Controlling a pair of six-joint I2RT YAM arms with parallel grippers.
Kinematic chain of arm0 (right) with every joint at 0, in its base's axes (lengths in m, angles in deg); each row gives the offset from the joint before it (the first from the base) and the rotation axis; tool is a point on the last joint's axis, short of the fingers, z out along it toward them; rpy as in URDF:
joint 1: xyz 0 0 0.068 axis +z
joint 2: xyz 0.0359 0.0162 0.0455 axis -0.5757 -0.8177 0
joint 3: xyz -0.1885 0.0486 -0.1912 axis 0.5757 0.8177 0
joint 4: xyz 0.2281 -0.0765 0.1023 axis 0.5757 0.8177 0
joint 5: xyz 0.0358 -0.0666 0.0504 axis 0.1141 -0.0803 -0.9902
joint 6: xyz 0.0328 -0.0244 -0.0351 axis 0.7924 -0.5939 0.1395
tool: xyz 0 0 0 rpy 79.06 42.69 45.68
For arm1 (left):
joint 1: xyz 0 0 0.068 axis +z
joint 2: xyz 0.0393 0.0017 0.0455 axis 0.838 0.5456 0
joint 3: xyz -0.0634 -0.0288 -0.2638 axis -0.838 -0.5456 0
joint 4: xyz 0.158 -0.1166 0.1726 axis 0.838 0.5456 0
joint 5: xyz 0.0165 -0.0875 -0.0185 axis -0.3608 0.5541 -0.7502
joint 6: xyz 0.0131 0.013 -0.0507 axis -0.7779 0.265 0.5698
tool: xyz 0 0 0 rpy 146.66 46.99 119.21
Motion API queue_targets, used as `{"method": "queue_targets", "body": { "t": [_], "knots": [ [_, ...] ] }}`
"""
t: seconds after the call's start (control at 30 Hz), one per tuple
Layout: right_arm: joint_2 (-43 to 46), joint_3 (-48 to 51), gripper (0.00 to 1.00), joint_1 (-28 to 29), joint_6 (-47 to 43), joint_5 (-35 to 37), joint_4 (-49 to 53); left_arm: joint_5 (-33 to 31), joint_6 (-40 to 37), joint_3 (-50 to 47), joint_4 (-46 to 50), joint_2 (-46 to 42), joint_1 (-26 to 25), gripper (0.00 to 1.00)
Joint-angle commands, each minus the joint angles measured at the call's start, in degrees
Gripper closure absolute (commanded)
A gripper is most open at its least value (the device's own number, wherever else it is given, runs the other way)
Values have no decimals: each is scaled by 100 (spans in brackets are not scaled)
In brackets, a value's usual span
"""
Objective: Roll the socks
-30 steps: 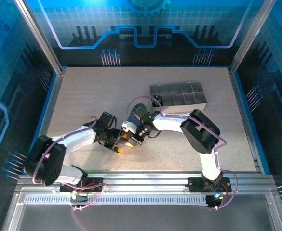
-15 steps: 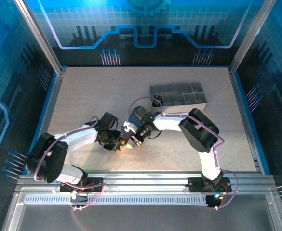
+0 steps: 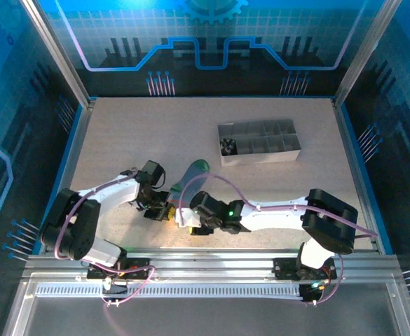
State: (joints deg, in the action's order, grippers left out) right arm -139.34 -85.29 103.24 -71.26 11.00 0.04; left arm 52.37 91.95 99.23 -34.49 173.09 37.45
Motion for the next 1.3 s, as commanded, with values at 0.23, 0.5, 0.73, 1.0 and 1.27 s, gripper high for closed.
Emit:
{"method": "queue_targets", "body": {
  "t": [0.23, 0.5, 0.73, 1.0, 1.27],
  "knots": [
    [-1234, -782, 45, 478, -1142, 1554, -790, -23, -458, 273, 639, 657, 206, 100],
    [-2016, -1522, 95, 51, -109, 1074, 215, 62, -718, 466, 611, 728, 353, 98],
    [-1964, -1833, 100, -534, 929, -1609, 1355, -104, -765, 453, 680, -287, 726, 25],
    [-2636, -2400, 100, -1366, 1915, -3803, 1962, -202, -1107, 1, 502, -1313, 1061, 20],
    [-3256, -2912, 100, -1985, 2495, -4873, 2482, 164, -1525, -700, -652, -1963, 894, 42]
  ]
}}
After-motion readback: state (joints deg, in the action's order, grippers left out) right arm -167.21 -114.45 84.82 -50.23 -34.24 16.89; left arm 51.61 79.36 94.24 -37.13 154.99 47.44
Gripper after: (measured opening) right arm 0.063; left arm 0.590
